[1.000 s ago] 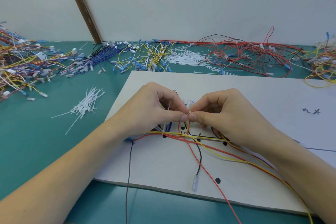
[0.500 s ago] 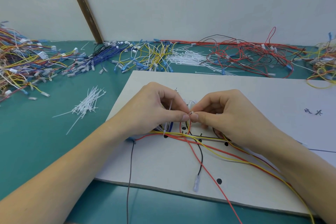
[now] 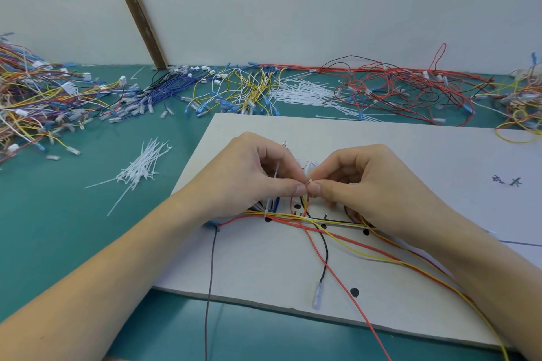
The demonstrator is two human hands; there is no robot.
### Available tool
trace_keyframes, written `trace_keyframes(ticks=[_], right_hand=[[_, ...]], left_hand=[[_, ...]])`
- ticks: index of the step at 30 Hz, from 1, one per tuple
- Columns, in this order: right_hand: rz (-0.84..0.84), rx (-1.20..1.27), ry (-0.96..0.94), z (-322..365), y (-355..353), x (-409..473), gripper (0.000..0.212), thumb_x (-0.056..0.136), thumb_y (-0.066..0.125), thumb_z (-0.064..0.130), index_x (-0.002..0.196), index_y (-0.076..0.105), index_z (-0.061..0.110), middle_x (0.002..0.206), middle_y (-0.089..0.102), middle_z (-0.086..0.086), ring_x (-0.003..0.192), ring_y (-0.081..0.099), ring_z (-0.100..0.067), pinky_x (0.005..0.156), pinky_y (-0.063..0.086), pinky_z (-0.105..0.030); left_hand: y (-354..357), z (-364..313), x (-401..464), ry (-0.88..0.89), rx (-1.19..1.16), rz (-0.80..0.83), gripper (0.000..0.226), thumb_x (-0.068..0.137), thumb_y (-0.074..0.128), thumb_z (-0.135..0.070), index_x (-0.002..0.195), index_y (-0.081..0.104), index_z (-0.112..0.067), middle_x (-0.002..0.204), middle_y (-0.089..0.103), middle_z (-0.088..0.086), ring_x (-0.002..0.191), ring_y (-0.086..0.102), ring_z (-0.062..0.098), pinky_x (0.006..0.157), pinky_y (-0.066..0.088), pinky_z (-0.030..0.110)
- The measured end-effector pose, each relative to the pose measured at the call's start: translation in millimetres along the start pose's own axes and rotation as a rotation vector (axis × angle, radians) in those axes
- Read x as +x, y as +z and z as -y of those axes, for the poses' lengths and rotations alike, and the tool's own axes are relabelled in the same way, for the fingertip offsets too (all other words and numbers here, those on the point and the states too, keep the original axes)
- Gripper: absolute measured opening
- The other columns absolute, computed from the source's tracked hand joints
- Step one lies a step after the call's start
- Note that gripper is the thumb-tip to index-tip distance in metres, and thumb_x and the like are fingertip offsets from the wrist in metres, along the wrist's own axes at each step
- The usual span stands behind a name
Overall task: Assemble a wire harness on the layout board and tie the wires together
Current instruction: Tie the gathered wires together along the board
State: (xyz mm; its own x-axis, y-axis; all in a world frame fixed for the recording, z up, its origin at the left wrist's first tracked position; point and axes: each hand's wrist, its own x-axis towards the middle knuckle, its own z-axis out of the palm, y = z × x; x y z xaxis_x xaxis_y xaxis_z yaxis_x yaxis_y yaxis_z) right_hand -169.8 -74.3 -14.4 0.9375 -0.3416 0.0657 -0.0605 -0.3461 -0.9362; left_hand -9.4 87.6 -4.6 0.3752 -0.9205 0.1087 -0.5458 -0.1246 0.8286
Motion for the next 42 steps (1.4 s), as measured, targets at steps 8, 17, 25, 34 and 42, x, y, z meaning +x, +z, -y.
trace_keyframes(ticks=[8, 17, 25, 34, 42], right_hand=[[0.003, -0.005, -0.003, 1.9, 0.5, 0.5, 0.008, 0.086, 0.082, 0.014, 0.08, 0.079, 0.017, 0.064, 0.072, 0.004, 0.047, 0.054, 0.0, 0.045, 0.04, -0.01], [-0.009, -0.03, 0.027, 1.8, -0.6, 0.2, 0.006, 0.083, 0.085, 0.021, 0.08, 0.081, 0.024, 0.062, 0.071, 0.002, 0.045, 0.05, -0.004, 0.044, 0.04, -0.02], [-0.02, -0.018, 0.04, 3.5, 1.4, 0.5, 0.01, 0.079, 0.088, 0.016, 0.079, 0.078, 0.017, 0.064, 0.073, -0.004, 0.044, 0.054, -0.003, 0.043, 0.04, -0.013], [0.017, -0.003, 0.029, 8.2, -1.5, -2.6, 0.007, 0.09, 0.078, 0.016, 0.083, 0.08, 0.017, 0.066, 0.074, 0.001, 0.043, 0.052, -0.002, 0.043, 0.04, -0.015], [-0.024, -0.001, 0.06, 8.8, 0.4, -1.2, 0.01, 0.087, 0.079, 0.014, 0.077, 0.077, 0.017, 0.061, 0.07, 0.0, 0.046, 0.053, -0.008, 0.042, 0.04, -0.018]], left_hand=[[0.1, -0.7, -0.9, 0.013, 0.008, -0.001, 0.008, 0.082, 0.086, -0.016, 0.082, 0.082, -0.022, 0.061, 0.069, -0.012, 0.049, 0.052, -0.003, 0.051, 0.037, 0.006], [3.0, -2.3, -1.7, 0.037, 0.052, -0.043, 0.009, 0.08, 0.088, -0.017, 0.081, 0.082, -0.023, 0.059, 0.067, -0.015, 0.046, 0.051, -0.003, 0.05, 0.034, 0.004], [4.3, -1.0, -0.2, 0.031, 0.036, -0.042, 0.014, 0.075, 0.09, -0.021, 0.085, 0.08, -0.024, 0.071, 0.076, -0.006, 0.06, 0.062, 0.002, 0.058, 0.045, 0.013], [4.0, 0.0, -0.5, 0.013, -0.016, -0.035, 0.016, 0.077, 0.09, -0.02, 0.087, 0.078, -0.025, 0.074, 0.078, -0.004, 0.064, 0.068, 0.007, 0.06, 0.049, 0.018], [6.6, -2.0, -1.2, 0.025, -0.12, -0.025, 0.019, 0.079, 0.087, -0.007, 0.091, 0.08, -0.02, 0.079, 0.079, -0.001, 0.072, 0.075, 0.008, 0.067, 0.052, 0.013]])
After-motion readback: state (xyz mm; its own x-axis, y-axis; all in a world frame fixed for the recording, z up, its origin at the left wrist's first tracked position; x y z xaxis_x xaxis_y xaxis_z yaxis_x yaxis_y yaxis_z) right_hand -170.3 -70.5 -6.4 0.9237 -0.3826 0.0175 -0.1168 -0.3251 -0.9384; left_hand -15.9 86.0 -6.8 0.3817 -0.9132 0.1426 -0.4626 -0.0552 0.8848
